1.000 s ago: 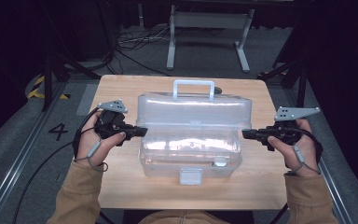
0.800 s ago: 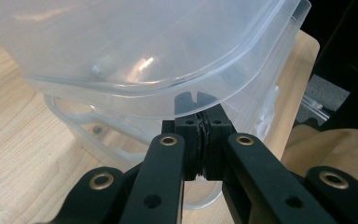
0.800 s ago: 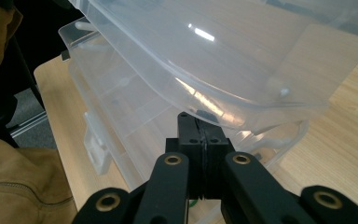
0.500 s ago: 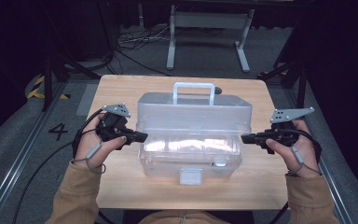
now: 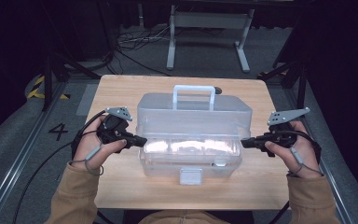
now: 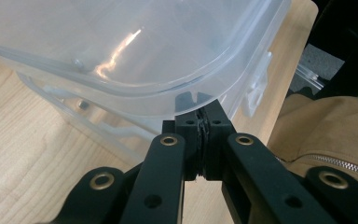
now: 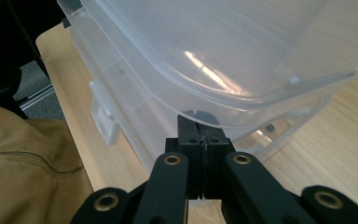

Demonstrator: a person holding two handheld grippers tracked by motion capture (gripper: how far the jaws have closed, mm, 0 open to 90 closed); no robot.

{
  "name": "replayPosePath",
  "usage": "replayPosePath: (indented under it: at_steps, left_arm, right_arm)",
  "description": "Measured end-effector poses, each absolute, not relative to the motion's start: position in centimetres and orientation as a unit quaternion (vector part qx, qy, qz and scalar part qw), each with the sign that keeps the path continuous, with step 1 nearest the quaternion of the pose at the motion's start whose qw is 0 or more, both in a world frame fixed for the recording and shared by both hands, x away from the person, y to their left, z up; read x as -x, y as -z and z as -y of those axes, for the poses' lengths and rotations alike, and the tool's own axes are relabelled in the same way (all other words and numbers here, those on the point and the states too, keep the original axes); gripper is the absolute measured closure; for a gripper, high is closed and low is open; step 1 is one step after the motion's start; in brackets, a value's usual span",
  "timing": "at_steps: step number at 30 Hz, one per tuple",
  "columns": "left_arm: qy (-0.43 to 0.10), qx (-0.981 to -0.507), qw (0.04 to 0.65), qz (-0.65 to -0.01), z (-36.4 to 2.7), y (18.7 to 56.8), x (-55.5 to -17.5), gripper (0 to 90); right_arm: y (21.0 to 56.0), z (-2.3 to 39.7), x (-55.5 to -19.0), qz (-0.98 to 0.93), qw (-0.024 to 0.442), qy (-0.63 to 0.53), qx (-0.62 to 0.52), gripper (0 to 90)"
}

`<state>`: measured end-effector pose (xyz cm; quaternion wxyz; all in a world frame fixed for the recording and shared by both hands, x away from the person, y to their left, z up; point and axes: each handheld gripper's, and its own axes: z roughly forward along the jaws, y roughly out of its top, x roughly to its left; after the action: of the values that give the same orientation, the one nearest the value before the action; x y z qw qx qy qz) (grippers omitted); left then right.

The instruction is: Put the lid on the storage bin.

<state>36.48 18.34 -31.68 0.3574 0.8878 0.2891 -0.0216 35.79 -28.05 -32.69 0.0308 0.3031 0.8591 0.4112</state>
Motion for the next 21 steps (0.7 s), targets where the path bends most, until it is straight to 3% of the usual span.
replayPosePath:
  at_steps: [21]
  left_arm:
    - [0.043, -0.906, 0.316, -0.277, -18.12, 32.14, -36.14, 87.3]
  right_arm:
    - [33.03, 27.82, -35.52, -0.882, 0.019, -0.362, -0.302, 89.9]
